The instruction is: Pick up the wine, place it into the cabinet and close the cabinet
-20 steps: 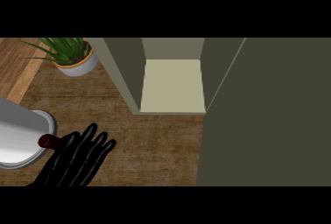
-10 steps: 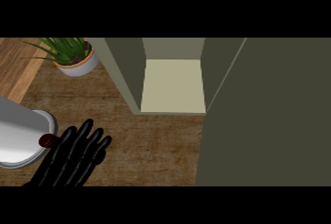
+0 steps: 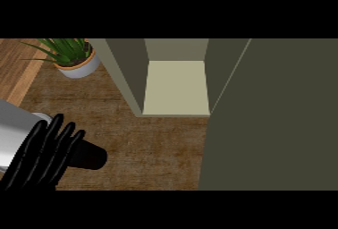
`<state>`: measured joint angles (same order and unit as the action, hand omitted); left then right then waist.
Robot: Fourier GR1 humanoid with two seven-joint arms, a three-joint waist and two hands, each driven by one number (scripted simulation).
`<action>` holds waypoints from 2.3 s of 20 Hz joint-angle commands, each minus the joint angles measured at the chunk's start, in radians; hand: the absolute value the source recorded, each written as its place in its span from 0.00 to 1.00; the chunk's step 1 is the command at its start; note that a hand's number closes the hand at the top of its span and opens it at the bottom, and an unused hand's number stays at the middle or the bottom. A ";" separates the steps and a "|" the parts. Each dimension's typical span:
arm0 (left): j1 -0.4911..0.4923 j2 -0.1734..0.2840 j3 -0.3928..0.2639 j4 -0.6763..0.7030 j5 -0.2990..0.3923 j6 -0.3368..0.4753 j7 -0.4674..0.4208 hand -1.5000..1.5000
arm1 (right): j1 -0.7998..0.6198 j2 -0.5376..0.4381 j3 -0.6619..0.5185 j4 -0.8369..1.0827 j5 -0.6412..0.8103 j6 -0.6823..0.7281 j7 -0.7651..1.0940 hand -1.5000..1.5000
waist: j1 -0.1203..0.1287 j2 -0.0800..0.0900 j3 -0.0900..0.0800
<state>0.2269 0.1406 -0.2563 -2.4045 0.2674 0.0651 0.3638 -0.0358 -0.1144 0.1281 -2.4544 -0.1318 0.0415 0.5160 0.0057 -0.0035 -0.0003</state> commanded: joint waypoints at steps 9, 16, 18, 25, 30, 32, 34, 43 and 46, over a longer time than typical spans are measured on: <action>0.147 0.021 0.298 -0.021 0.156 -0.146 -0.144 0.00 | 0.000 0.008 -0.031 -0.059 -0.049 0.023 0.020 0.00 | 0.003 0.001 0.000; -0.030 0.042 0.437 0.284 0.157 -0.198 -0.209 0.00 | -0.048 0.018 -0.032 -0.065 -0.048 0.004 0.077 0.00 | -0.007 0.003 0.000; 0.058 0.035 0.440 0.255 0.188 -0.256 -0.217 0.00 | -0.075 0.014 -0.022 -0.074 -0.048 0.001 0.111 0.00 | -0.002 0.002 0.000; -0.063 0.045 0.462 0.499 0.102 -0.296 -0.290 0.00 | -0.041 0.029 -0.034 -0.093 -0.042 -0.006 0.112 0.00 | -0.009 0.003 0.000; -0.069 0.058 0.501 0.700 0.109 -0.402 -0.405 0.00 | -0.009 0.036 -0.030 -0.071 -0.050 0.026 0.058 0.00 | -0.011 0.004 0.000; -0.044 0.065 0.519 0.733 0.109 -0.420 -0.415 0.00 | -0.017 0.053 0.006 -0.119 -0.007 -0.004 0.097 0.00 | -0.010 0.003 0.000; -0.109 0.092 0.537 0.867 0.053 -0.441 -0.492 0.00 | -0.076 0.069 0.057 -0.086 0.030 -0.034 0.140 0.00 | -0.010 0.003 -0.001; -0.159 0.050 0.499 1.232 -0.115 -0.502 -0.811 0.00 | -0.015 0.060 -0.012 -0.066 -0.019 0.032 0.038 0.00 | -0.017 0.005 -0.001; -0.209 0.070 0.514 1.209 -0.065 -0.495 -0.707 0.00 | -0.007 0.051 -0.025 -0.126 -0.037 0.028 0.077 0.00 | -0.012 0.003 0.000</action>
<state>0.0792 0.2019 0.2505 -1.2784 0.2081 -0.4243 -0.3352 -0.0949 -0.0613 0.1180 -2.4599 -0.1067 0.0637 0.5649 -0.0044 0.0001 -0.0006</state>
